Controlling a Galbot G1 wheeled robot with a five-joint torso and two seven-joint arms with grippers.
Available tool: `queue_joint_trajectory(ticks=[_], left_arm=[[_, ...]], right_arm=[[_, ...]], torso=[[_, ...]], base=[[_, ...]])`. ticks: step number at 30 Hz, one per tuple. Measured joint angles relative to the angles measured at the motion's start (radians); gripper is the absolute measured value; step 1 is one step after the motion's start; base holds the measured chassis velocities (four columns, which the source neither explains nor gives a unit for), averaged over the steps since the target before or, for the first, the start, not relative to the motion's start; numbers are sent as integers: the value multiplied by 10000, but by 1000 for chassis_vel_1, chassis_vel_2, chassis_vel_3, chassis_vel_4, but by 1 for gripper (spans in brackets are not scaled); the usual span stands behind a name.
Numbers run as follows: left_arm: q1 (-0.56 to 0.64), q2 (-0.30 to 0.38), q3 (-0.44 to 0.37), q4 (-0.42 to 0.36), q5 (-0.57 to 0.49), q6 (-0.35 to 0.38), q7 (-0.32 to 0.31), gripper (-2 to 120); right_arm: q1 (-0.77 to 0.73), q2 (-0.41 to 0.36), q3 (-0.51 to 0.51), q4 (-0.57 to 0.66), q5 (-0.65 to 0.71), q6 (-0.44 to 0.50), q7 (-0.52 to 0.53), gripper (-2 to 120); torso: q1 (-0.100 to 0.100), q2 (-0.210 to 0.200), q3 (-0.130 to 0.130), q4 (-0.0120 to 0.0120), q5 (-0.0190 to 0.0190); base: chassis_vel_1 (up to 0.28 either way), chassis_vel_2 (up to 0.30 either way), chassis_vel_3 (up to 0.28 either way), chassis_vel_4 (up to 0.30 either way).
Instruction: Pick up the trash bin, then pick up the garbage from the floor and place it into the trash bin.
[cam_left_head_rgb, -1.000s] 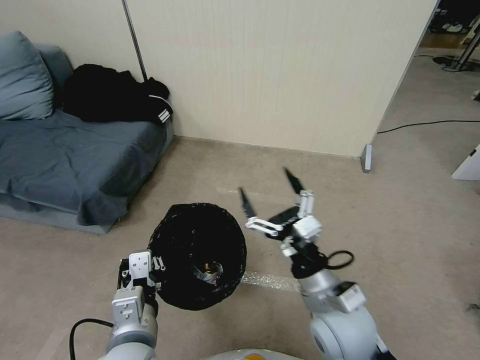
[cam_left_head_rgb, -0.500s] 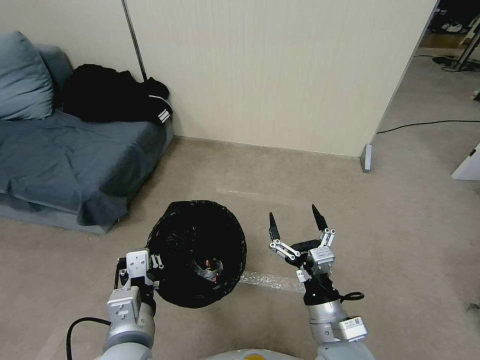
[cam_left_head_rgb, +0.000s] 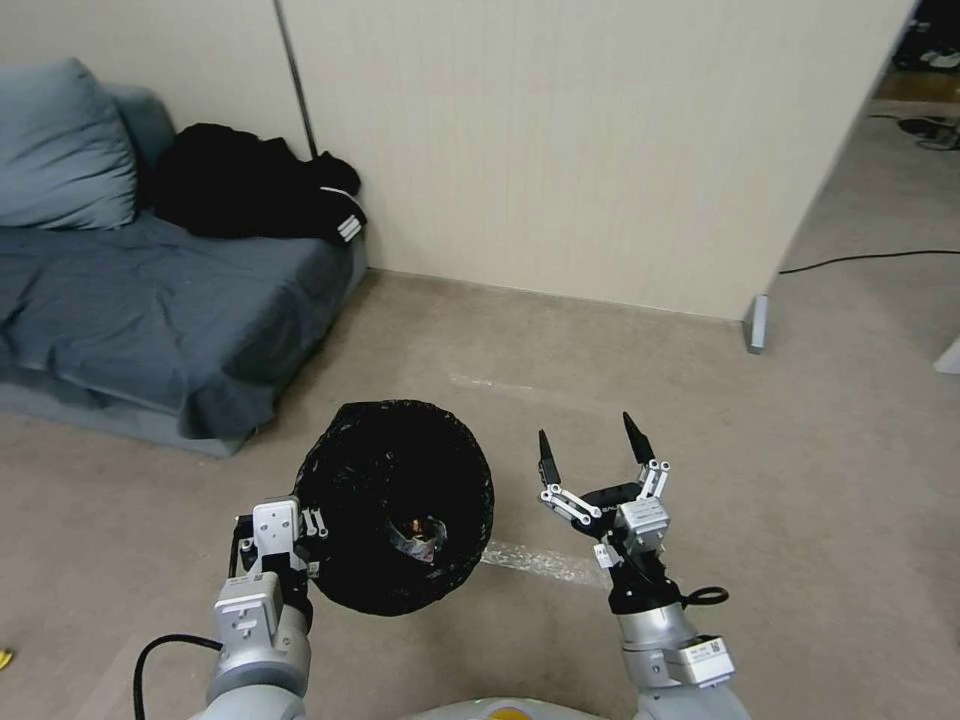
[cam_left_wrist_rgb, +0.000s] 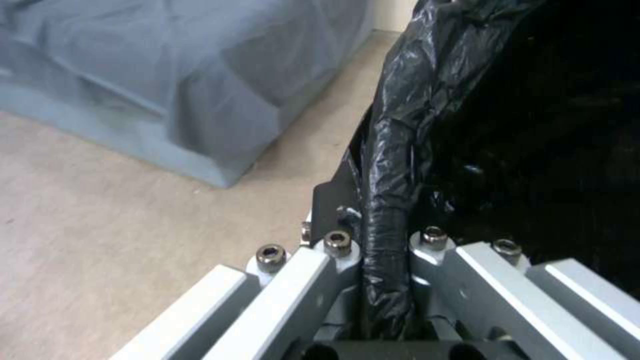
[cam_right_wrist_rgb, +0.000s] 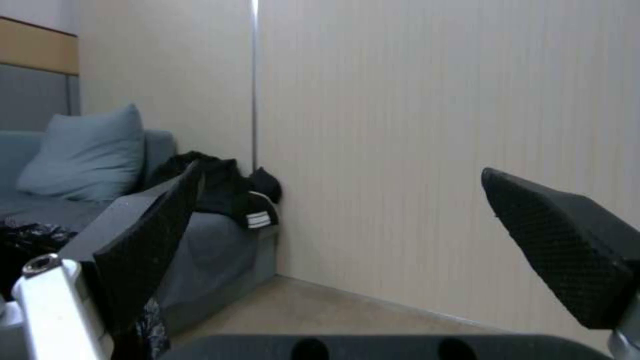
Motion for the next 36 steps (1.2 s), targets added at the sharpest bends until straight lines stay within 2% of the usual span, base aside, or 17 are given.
queue_joint_trajectory(ticks=[36], left_arm=[[52,-9,10,1,20,-32,-69,0]], right_arm=[[192,29,-60,-128,51,18,-90,100]], torso=[[-1,-2,0,-2,0]], base=[[119,115,117,119]])
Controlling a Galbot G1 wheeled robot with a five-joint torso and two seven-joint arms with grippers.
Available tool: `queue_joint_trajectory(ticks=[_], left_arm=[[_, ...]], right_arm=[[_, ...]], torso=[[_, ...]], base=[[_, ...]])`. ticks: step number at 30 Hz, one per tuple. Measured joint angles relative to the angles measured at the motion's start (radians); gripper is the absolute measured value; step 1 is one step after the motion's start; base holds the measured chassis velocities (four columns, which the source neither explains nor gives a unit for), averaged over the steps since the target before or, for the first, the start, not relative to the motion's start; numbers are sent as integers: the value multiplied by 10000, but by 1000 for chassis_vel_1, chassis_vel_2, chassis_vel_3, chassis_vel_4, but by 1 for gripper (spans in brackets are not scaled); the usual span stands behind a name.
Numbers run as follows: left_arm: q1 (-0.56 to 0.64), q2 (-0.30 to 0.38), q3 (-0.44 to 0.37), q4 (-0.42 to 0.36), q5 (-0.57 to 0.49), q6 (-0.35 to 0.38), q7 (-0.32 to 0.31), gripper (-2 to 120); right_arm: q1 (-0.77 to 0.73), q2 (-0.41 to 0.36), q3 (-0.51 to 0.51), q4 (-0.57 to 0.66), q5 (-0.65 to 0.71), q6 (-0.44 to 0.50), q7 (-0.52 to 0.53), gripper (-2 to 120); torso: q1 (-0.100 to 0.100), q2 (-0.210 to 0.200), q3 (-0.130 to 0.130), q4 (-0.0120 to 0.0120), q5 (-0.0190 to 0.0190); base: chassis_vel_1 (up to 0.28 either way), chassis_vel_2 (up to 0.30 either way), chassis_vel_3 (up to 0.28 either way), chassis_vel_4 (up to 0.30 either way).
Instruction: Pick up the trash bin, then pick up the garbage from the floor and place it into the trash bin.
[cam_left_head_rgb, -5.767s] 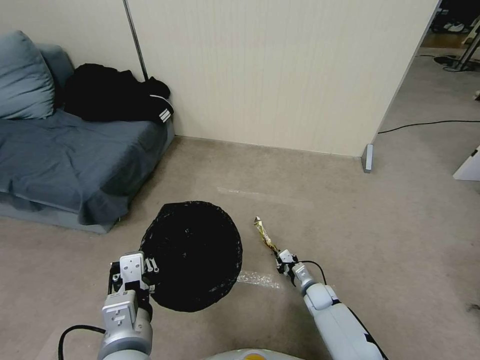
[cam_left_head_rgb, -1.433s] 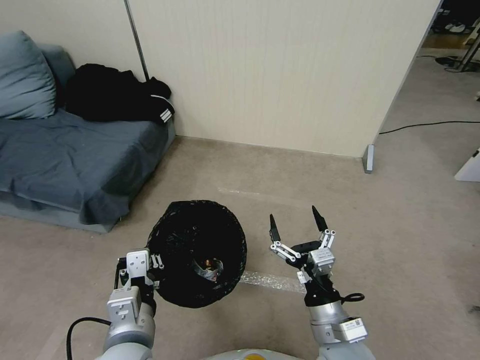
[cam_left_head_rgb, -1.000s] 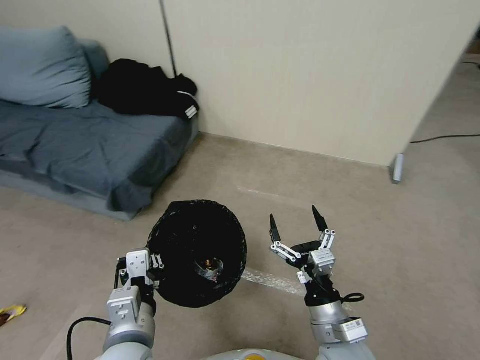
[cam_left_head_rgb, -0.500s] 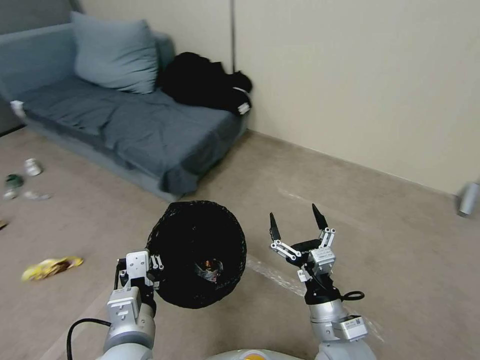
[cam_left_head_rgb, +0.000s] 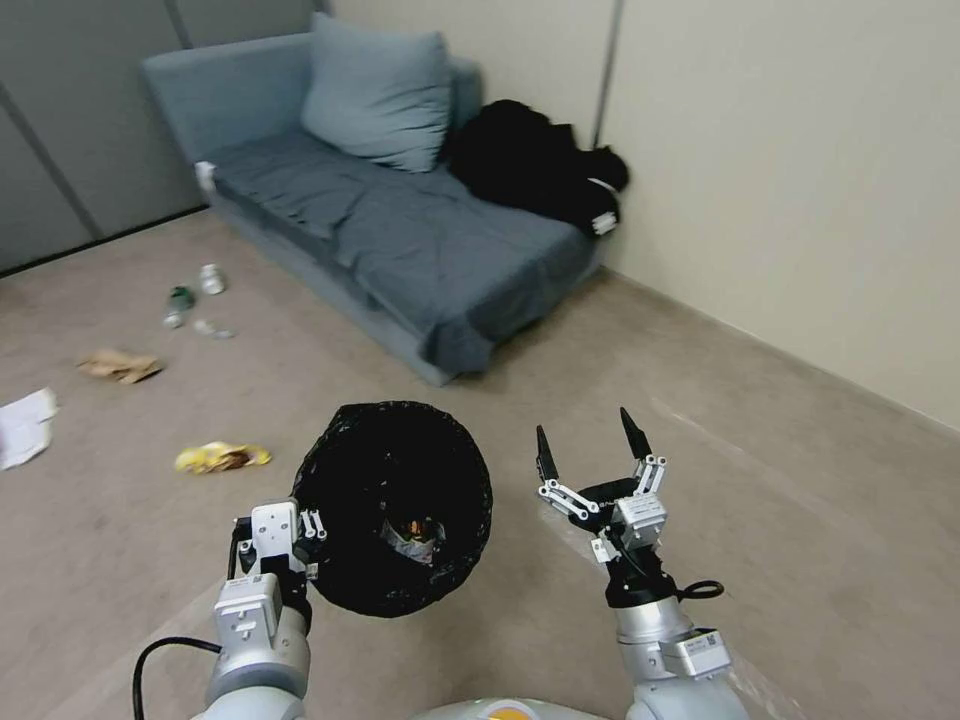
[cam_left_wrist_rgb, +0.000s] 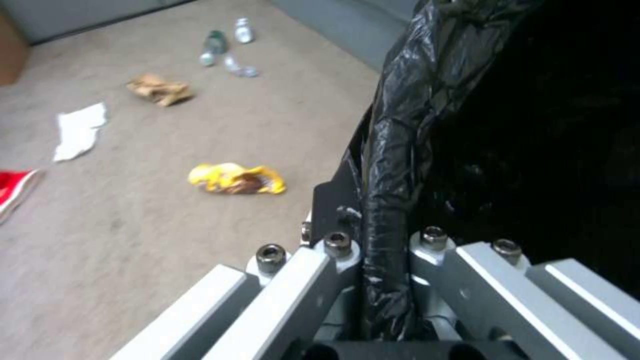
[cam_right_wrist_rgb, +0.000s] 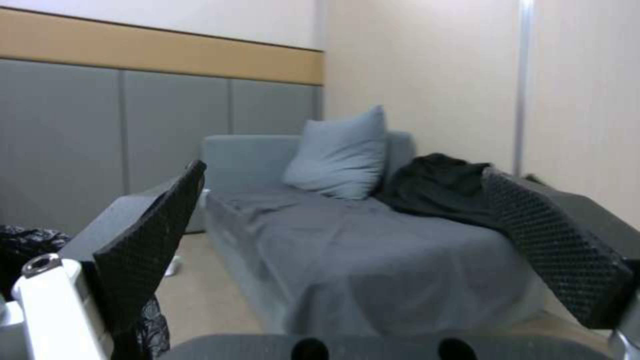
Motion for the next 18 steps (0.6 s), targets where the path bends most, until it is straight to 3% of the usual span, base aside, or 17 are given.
queue_joint_trajectory(ticks=[18], left_arm=[[12,-11,-13,1,32,-39,19,0]], right_arm=[[37,-26,8,36,-32,-45,-70,100]], torso=[[1,0,0,0,0]], base=[[124,123,124,121]])
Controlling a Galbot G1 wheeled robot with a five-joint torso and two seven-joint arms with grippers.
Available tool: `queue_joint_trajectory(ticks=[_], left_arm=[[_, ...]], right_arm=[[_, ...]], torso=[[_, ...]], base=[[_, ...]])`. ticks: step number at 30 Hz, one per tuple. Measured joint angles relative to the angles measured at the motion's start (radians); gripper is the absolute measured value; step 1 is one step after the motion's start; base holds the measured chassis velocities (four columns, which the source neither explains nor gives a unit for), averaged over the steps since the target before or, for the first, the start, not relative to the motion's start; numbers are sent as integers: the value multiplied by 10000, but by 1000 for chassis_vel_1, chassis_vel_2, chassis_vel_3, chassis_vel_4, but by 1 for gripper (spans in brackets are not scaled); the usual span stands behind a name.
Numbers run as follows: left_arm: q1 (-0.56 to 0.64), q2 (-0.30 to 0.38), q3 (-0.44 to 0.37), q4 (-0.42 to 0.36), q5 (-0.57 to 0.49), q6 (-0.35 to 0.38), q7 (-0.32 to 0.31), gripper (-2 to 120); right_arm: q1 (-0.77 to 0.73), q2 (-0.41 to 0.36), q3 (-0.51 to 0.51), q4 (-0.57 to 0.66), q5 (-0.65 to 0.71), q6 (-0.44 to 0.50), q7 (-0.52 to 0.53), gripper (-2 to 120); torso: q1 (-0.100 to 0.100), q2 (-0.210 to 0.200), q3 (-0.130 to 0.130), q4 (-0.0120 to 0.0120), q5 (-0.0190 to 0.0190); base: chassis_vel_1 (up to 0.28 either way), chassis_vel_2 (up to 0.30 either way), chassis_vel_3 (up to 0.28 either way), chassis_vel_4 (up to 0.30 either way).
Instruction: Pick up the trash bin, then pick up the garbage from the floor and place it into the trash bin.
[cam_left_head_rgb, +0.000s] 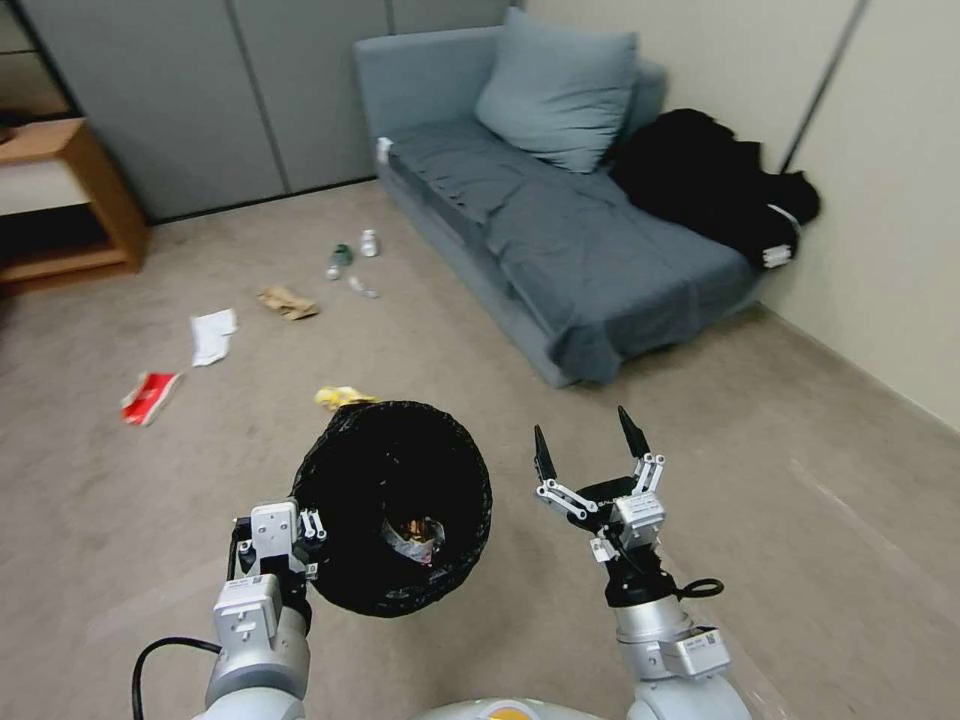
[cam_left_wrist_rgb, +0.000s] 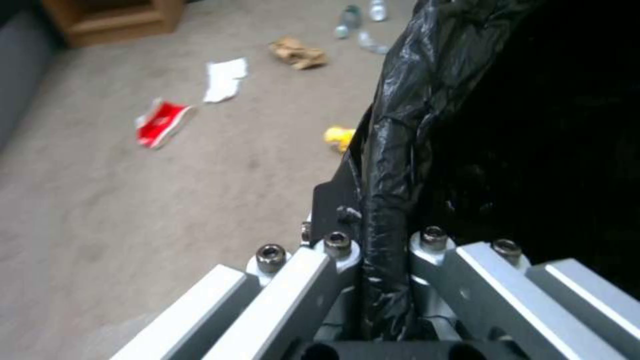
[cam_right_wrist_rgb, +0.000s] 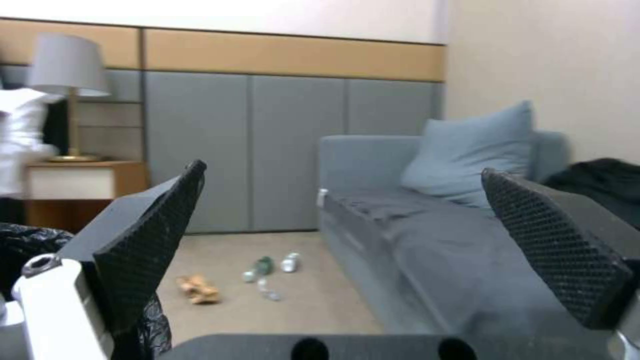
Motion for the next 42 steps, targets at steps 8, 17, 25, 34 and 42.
queue_joint_trajectory(ticks=[8,17,25,34,42], left_arm=[[1,-1,-4,0,0,-6,0,0],[10,-5,0,0,-1,-35,1,0],[14,-8,-2,0,29,-76,-6,0],[16,-19,28,2,85,-200,8,0],[19,-16,31,2,96,-208,8,0]], right_arm=[[-17,5,4,-2,-10,2,-31,100],[-53,6,6,-7,-42,40,-66,100],[-86,2,-17,42,-58,76,-76,100],[-103,5,-36,89,-82,76,-93,100],[-118,12,22,107,-108,114,-119,100]], torso=[[0,0,0,1,-1],[-1,0,0,1,-1],[0,0,0,4,-1],[0,0,0,-1,0],[-1,1,0,0,0]], base=[[132,135,128,127],[124,121,118,126],[93,99,88,98],[5,2,2,6],[0,0,0,0]])
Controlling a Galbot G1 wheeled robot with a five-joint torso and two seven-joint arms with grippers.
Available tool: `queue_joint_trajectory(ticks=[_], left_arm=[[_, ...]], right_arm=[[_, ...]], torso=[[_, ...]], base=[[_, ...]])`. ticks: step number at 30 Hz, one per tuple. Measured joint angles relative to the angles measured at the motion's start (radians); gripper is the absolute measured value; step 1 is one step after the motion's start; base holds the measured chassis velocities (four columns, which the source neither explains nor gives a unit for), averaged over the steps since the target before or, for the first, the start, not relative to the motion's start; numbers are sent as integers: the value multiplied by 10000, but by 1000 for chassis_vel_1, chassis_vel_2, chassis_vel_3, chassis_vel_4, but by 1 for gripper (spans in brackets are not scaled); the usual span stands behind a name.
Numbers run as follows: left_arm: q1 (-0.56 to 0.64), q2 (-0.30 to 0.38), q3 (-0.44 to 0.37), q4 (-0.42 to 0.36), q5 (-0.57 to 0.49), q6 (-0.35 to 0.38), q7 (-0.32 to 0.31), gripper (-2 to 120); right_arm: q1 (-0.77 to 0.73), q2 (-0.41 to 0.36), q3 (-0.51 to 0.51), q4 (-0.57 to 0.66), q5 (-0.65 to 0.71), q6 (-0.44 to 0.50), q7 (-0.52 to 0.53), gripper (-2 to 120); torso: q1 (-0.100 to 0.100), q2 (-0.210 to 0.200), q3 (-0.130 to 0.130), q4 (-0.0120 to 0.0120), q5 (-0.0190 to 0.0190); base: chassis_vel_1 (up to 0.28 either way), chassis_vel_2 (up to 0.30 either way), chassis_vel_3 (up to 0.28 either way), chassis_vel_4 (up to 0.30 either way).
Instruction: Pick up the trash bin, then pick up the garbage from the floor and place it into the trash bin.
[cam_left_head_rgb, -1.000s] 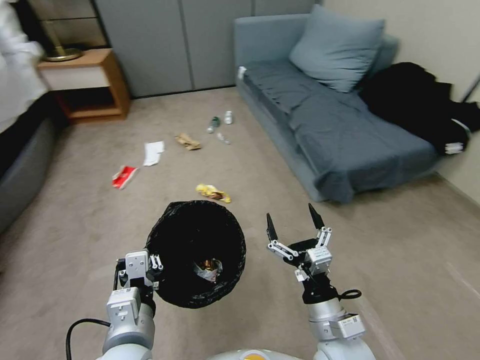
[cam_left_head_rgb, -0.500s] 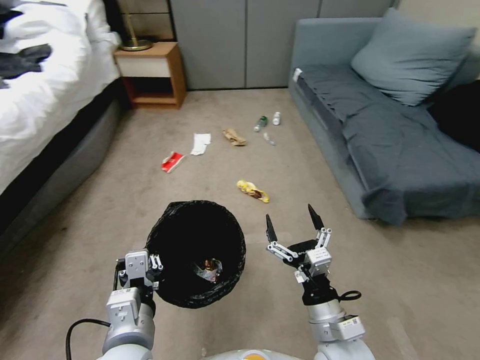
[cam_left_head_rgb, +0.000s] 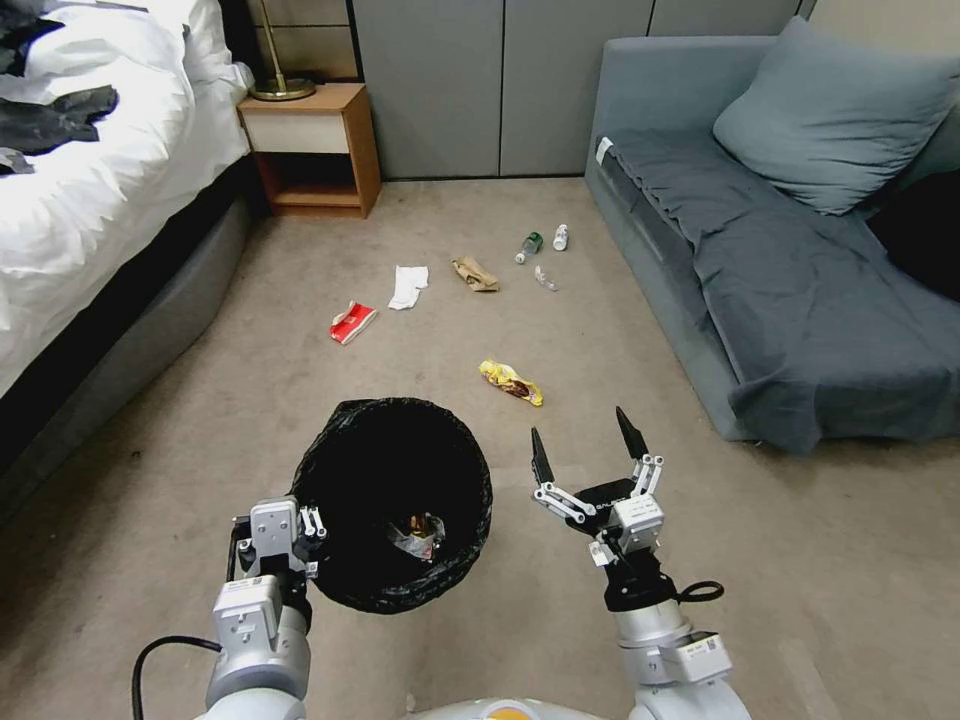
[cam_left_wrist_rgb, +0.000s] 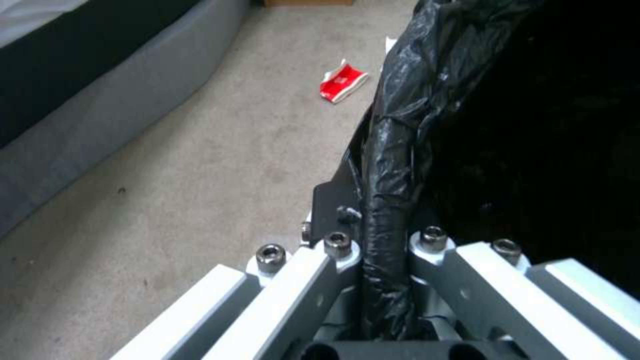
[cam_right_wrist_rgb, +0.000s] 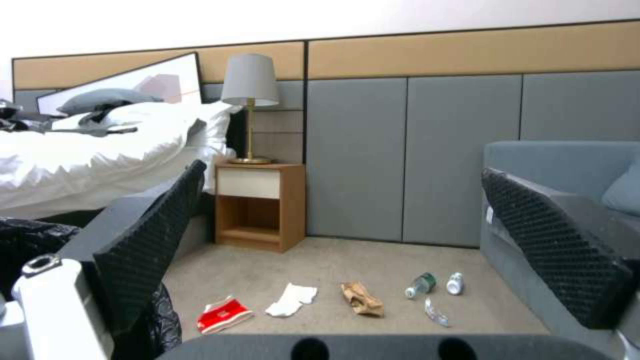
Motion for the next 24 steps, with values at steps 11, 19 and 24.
queue_joint_trajectory(ticks=[11,19,24], left_arm=[[-12,2,-1,12,-9,0,-22,0],[-35,2,-10,17,-17,0,-31,0],[-41,0,-9,25,-17,1,-32,0]], right_arm=[[-12,10,40,-3,-6,52,-77,100],[7,9,52,-6,-2,52,-80,100],[1,7,60,-25,0,57,-80,100]], torso=[[-1,0,0,1,0],[-1,0,0,3,2],[-1,0,0,-3,-6]], base=[[-72,61,62,-67],[-218,210,215,-217],[-262,253,269,-279]])
